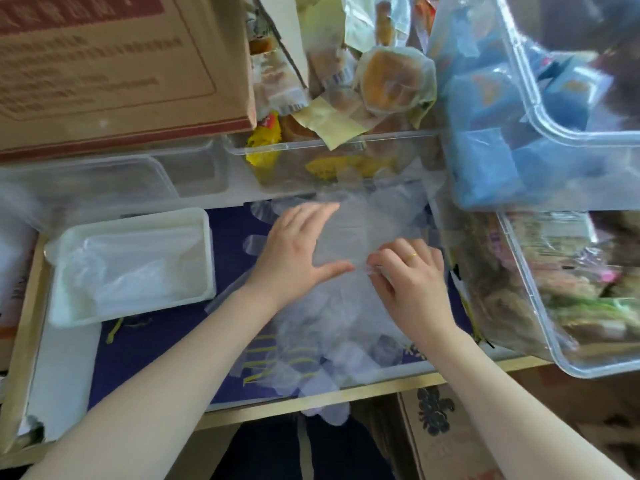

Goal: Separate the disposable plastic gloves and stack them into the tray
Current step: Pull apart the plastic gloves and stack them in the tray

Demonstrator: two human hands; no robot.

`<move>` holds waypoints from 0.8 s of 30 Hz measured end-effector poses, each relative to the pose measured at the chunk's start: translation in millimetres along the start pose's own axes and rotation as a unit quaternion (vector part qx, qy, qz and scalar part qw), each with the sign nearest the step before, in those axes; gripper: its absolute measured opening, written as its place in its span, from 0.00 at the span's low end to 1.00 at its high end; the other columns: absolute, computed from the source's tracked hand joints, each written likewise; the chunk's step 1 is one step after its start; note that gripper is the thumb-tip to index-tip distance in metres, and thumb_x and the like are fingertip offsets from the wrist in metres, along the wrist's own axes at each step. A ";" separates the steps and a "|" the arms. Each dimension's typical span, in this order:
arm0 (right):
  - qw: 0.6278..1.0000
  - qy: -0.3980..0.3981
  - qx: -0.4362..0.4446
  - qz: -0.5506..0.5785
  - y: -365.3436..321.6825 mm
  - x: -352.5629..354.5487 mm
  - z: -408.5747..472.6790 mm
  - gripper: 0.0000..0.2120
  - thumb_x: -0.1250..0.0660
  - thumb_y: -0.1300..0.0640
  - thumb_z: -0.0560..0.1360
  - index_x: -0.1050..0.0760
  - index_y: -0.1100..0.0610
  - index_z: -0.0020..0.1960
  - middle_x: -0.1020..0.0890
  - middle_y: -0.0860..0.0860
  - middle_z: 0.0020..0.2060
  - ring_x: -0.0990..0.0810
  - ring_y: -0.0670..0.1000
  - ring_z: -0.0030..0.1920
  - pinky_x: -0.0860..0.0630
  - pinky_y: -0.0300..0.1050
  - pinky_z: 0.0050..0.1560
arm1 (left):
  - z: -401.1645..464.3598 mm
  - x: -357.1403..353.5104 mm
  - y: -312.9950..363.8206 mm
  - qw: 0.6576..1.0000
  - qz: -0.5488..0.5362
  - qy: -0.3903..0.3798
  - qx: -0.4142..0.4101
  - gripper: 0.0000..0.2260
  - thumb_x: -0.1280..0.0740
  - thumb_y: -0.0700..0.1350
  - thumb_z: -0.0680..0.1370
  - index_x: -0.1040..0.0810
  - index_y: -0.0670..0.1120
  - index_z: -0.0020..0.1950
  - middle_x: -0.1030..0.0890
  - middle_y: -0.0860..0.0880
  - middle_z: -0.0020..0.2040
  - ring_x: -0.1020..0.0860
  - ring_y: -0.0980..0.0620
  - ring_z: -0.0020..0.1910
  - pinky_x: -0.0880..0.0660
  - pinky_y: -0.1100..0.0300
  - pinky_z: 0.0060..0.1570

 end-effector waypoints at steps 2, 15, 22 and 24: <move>1.000 0.006 0.005 0.014 -0.8 3.8 0.4 0.06 0.40 0.52 0.76 0.28 0.54 0.45 0.23 0.52 0.42 0.31 0.53 0.44 0.39 0.48 0.42 | 1.9 2.2 7.4 0.997 -0.062 -0.011 0.039 0.13 0.28 0.50 0.72 0.20 0.45 0.52 0.20 0.52 0.48 0.24 0.55 0.50 0.33 0.64 0.53; 0.656 -0.093 -0.430 0.613 12.0 -19.2 13.5 0.19 0.22 0.44 0.58 0.21 0.52 0.44 0.17 0.50 0.43 0.21 0.47 0.45 0.28 0.40 0.50 | -29.6 21.9 -20.1 0.892 -0.406 0.128 0.156 0.10 0.38 0.44 0.78 0.25 0.49 0.37 0.22 0.53 0.32 0.25 0.58 0.37 0.29 0.69 0.46; 0.649 -0.021 -0.382 0.657 -8.4 -9.7 56.7 0.09 0.44 0.60 0.81 0.33 0.55 0.41 0.16 0.48 0.36 0.21 0.45 0.33 0.27 0.37 0.35 | -60.9 38.9 -44.0 0.903 -0.348 0.083 0.237 0.11 0.35 0.41 0.77 0.23 0.52 0.36 0.26 0.55 0.27 0.31 0.59 0.26 0.34 0.68 0.28; 0.691 -0.045 -0.367 0.621 -13.9 -7.8 62.6 0.07 0.44 0.59 0.81 0.34 0.54 0.44 0.15 0.49 0.40 0.24 0.44 0.27 0.34 0.36 0.27 | -75.3 48.7 -55.7 0.915 -0.317 0.006 0.248 0.08 0.30 0.44 0.74 0.20 0.54 0.35 0.24 0.54 0.29 0.30 0.58 0.29 0.33 0.65 0.31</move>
Point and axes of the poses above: each hand's wrist, its own z-axis towards the middle knuckle, its own x-axis out of the back of the hand, y = z × x, the point moved 2 cm from there along z, towards the middle knuckle
